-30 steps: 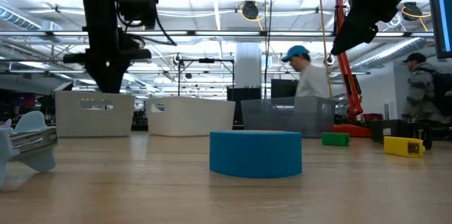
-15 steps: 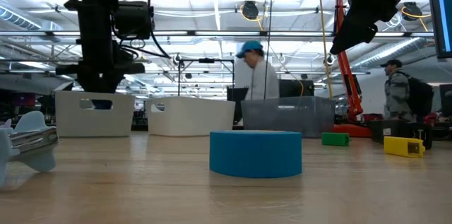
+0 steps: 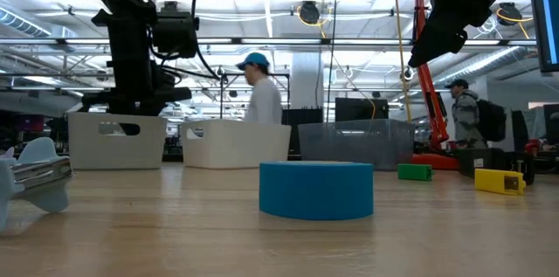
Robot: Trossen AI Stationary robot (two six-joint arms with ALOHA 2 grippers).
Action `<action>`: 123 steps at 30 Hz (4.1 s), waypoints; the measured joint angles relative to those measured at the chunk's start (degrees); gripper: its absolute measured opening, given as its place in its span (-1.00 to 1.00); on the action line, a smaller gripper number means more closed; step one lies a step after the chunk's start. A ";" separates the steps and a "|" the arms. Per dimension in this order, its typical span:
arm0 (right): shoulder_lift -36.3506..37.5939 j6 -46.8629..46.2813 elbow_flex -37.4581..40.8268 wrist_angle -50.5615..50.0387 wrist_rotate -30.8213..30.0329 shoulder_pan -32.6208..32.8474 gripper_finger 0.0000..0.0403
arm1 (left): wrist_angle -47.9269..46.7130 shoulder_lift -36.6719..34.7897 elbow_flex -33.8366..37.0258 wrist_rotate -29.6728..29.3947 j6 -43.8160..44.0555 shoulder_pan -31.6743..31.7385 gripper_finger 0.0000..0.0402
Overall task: Pick and place Stapler, Stapler remover, tape
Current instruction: Put the blue small stapler into the gray bin, then put the top green small stapler into the gray bin
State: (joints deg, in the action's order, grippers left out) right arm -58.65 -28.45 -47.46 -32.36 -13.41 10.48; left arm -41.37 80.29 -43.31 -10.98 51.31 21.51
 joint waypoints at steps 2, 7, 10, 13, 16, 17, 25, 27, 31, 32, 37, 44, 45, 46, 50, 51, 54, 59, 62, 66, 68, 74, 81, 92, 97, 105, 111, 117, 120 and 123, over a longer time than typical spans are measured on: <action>0.00 -0.22 0.00 0.00 0.00 0.00 -0.16 | -0.40 -0.02 0.00 0.01 -0.04 0.07 -0.67; 0.00 -0.89 0.00 0.00 0.00 0.00 -0.16 | -1.23 -0.02 0.00 0.01 -0.03 0.07 -0.67; 0.00 -0.89 0.00 0.00 0.00 0.02 -0.16 | -2.24 -0.02 0.00 0.00 -0.07 0.07 -0.67; 0.00 -0.89 0.00 0.00 0.01 0.01 -0.16 | -2.97 -0.02 0.00 -0.01 -0.15 0.07 -0.67; 0.00 -0.89 0.00 0.00 0.01 0.01 -0.16 | -3.04 -0.02 0.00 -0.05 -1.14 0.07 -0.67; 0.00 -0.89 0.00 0.00 0.02 0.01 -0.16 | -3.04 -0.02 0.00 -0.05 -1.62 0.07 -0.67; 0.00 -0.89 0.00 0.00 0.02 0.02 -0.16 | -3.04 -0.02 0.00 -0.05 -1.49 0.07 -0.65; 0.00 -0.89 0.00 0.00 0.02 0.01 -0.16 | -3.04 -0.02 0.00 -0.05 -1.46 0.07 -0.60; 0.00 -0.89 0.00 0.00 0.02 0.00 -0.16 | -3.04 -0.02 -0.01 -0.04 -1.33 0.07 -0.43; 0.00 -0.89 0.00 0.00 0.02 0.02 -0.16 | -3.03 -0.02 0.00 -0.05 -1.33 0.07 -0.38; 0.00 -0.89 0.00 0.00 0.02 0.00 -0.16 | -2.88 -0.02 -0.02 0.20 -1.43 0.07 -0.18; 0.00 -0.87 0.00 0.00 0.02 0.01 -0.16 | -2.82 -0.04 -0.02 1.98 -1.66 0.07 -0.08; 0.00 -0.87 0.00 0.00 0.02 0.01 -0.16 | -2.82 -0.15 -0.02 2.07 -1.66 0.06 -0.07; 0.00 -0.87 0.00 0.00 0.02 0.01 -0.16 | -2.82 -0.42 -0.02 2.13 -1.66 0.06 -0.07; 0.00 -0.87 0.00 -0.02 0.02 0.00 -0.16 | -2.66 -2.11 -0.04 2.14 -1.66 0.07 -0.07; 0.00 -0.87 0.00 0.00 0.04 0.02 -0.16 | -2.63 -2.83 -0.04 2.14 -1.65 0.06 -0.07; 0.00 -0.88 0.00 0.00 0.04 0.01 -0.16 | -2.47 -5.14 -0.07 2.05 -1.64 0.07 -0.07; 0.00 -0.89 0.00 0.00 0.07 0.00 -0.16 | -2.39 -9.56 -0.07 2.03 -1.53 -0.29 -0.07; -0.02 -0.89 0.00 0.00 0.17 0.02 -0.16 | -2.04 -12.37 -0.07 2.04 -1.44 -1.18 -0.07; -0.01 -0.89 0.00 0.00 0.17 0.02 -0.16 | -1.83 -15.51 -0.07 2.07 -1.36 -3.10 -0.07; -0.02 -0.89 0.00 0.00 0.17 0.00 -0.16 | -1.77 -16.89 -0.07 2.39 -1.33 -4.26 -0.07; -0.02 -0.89 0.00 0.00 0.17 0.01 -0.16 | -1.52 -19.80 -0.07 3.59 -1.06 -8.83 -0.07; -0.02 -0.89 0.00 0.13 0.13 0.00 -0.16 | 2.30 -20.46 -0.07 3.67 -1.29 -15.76 -0.07; -0.02 -0.89 0.00 0.89 0.09 0.01 -0.16 | 11.27 -20.44 -0.07 3.27 -0.11 -26.35 -0.07; -0.02 -0.89 0.00 0.89 0.07 0.00 -0.16 | 14.36 -20.41 -0.07 1.08 0.72 -30.90 -0.07; -0.02 -0.89 0.00 0.89 0.07 0.00 -0.16 | 20.27 -20.41 -0.07 -0.07 -0.60 -35.30 -0.07; -0.02 -0.89 0.00 1.02 0.05 0.00 -0.16 | 20.55 -20.41 -0.07 -0.04 -3.08 -35.53 -0.07; -0.02 -0.89 0.00 2.66 0.04 0.00 -0.16 | 20.80 -20.41 -0.07 -0.14 -2.96 -35.20 -0.07; -0.02 -0.61 0.00 3.75 0.07 0.08 -0.16 | 22.36 -20.47 -0.07 -0.11 -7.10 -35.20 -0.07; -0.02 0.27 0.00 5.62 0.09 0.48 -0.16 | 22.59 -21.40 -0.07 -0.19 -9.31 -34.86 -0.07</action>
State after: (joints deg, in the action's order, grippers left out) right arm -58.67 -28.18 -47.46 -26.74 -13.32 10.96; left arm -18.78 58.90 -43.38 -11.17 42.00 -13.34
